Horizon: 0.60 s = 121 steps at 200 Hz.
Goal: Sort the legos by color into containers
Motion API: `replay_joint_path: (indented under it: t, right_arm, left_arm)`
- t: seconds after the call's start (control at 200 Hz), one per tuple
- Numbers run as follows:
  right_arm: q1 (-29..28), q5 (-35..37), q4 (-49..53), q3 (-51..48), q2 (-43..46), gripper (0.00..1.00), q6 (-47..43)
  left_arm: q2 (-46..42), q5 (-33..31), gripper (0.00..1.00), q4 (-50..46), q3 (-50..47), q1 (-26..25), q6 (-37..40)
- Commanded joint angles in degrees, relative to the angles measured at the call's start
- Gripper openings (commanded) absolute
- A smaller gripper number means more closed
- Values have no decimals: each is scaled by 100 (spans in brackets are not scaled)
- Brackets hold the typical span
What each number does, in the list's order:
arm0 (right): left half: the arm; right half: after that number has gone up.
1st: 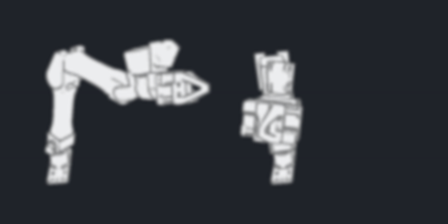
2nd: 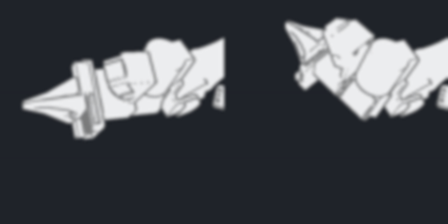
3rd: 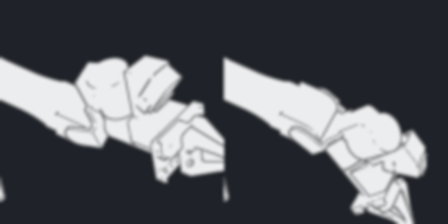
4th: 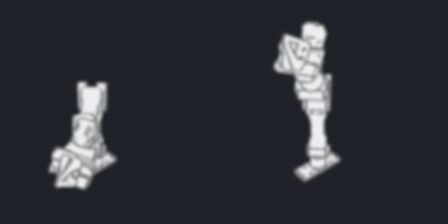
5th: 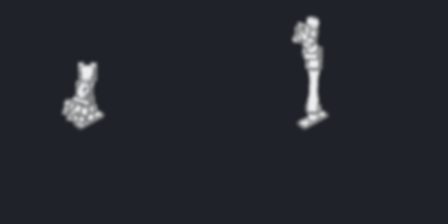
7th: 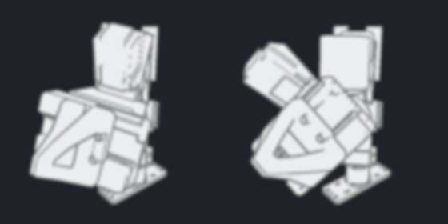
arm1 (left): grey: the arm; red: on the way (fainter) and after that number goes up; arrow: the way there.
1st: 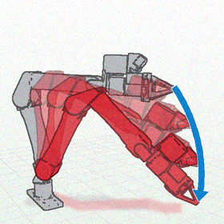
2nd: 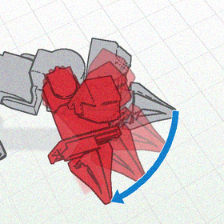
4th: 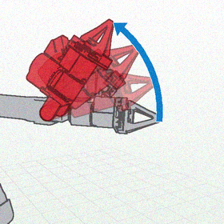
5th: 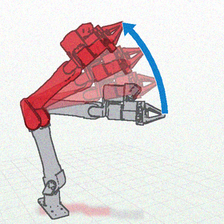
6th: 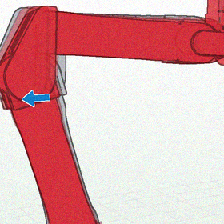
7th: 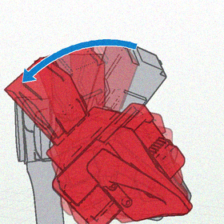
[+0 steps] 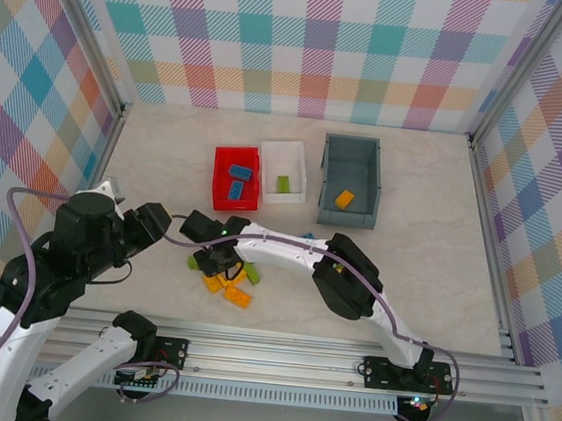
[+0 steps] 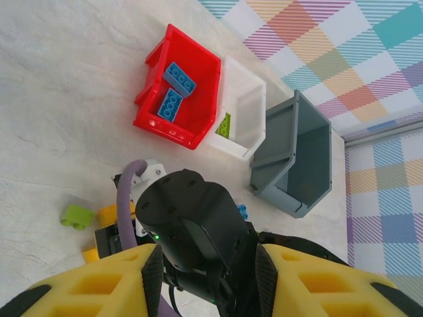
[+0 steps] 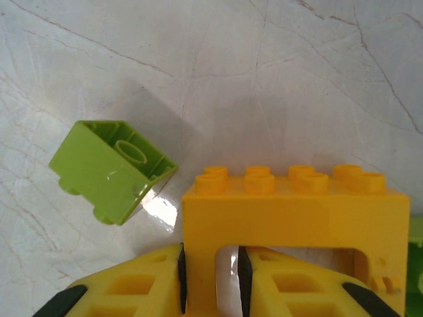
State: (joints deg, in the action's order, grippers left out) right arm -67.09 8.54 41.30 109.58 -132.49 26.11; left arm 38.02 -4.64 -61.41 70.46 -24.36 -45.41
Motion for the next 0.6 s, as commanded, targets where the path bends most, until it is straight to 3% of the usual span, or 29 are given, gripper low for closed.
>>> replay_joint_path:
  t: [0.0, 0.255, 0.6]
  right_arm:
    - [42, 59, 279, 273, -175, 27, -9]
    - [64, 155, 336, 550, -237, 18, -95]
    - [134, 594, 509, 713, 944, 11, -228]
  left_arm:
    - [-48, 148, 43, 57, -117, -39, -8]
    - [-67, 262, 43, 241, -391, -38, -6]
    - [-3, 400, 43, 452, -540, -39, 124]
